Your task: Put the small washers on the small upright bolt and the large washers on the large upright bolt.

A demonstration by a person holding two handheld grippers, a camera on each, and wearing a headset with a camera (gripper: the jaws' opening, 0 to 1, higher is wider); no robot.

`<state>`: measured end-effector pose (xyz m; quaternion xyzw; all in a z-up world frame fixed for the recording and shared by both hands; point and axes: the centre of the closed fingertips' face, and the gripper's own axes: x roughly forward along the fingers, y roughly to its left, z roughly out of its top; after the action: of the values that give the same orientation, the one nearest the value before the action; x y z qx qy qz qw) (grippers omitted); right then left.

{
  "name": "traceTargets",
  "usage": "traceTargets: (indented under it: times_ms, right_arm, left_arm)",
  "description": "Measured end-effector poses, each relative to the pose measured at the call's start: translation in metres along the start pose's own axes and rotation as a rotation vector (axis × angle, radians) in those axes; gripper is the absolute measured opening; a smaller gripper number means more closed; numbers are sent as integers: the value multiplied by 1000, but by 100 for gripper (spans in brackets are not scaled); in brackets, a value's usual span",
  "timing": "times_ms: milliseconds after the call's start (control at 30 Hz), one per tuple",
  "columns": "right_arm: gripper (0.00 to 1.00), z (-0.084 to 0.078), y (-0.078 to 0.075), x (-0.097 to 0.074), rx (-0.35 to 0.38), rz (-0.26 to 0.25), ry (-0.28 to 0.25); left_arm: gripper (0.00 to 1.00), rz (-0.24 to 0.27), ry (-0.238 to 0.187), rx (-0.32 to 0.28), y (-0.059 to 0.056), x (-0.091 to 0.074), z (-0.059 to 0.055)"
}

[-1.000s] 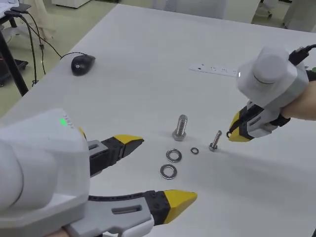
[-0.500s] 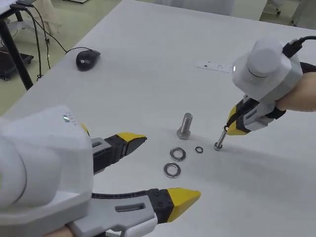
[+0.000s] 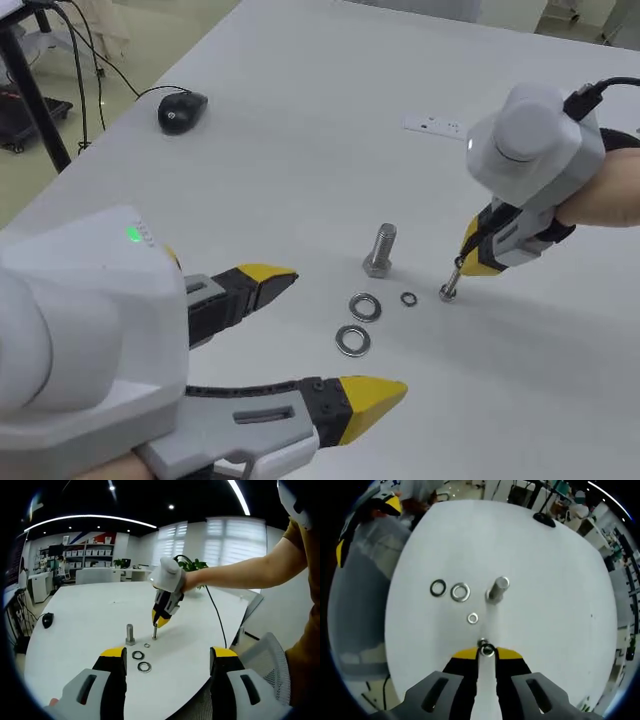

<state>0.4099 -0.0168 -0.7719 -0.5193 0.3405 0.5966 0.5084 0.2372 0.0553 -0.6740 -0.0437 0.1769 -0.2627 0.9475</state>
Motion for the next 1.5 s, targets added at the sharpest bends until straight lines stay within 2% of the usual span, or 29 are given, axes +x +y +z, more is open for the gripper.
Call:
traceTargets:
  times_ms: [833, 1233, 1500]
  right_arm:
    - [14, -12, 7, 36, -27, 24, 9]
    - [15, -19, 5, 28, -2, 7, -10]
    - [14, -18, 15, 14, 15, 1, -18]
  left_arm:
    - [67, 11, 10, -20, 6, 0, -5]
    - [67, 12, 15, -10, 6, -1, -4]
    - [67, 7, 2, 10, 2, -3, 2]
